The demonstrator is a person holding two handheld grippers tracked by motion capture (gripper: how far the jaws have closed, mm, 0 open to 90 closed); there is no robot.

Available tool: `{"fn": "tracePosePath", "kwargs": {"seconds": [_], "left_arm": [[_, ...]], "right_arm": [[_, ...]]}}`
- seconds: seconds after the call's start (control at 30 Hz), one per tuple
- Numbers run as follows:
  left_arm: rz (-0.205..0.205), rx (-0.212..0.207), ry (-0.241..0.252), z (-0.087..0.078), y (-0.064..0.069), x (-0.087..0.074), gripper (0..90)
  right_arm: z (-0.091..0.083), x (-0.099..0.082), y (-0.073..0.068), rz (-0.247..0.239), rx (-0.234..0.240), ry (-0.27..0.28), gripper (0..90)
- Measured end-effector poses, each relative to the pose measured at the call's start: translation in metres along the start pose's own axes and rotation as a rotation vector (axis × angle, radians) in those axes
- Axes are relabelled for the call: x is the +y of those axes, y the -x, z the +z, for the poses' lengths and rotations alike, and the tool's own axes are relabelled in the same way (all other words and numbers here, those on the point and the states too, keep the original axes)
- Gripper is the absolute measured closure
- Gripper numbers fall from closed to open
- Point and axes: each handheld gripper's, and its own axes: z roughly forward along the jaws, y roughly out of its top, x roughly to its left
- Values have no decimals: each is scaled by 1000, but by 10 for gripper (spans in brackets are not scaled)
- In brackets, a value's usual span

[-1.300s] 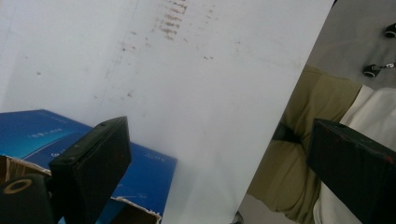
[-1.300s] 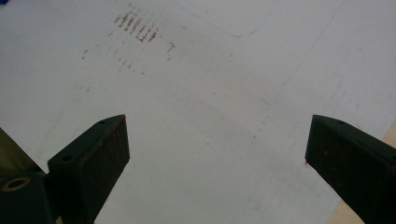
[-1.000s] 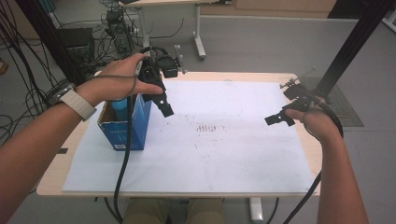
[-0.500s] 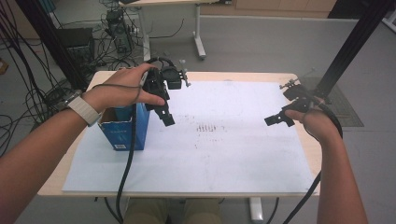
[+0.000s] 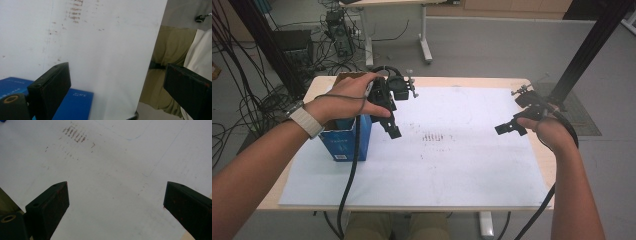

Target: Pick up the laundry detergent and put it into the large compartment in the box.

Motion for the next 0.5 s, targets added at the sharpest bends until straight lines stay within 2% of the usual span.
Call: {"fn": "tracePosePath", "kwargs": {"seconds": [0.5], "left_arm": [[-3,2,-5,5,-3,1,79]], "right_arm": [[3,-3,3,6,4,0,61]]}}
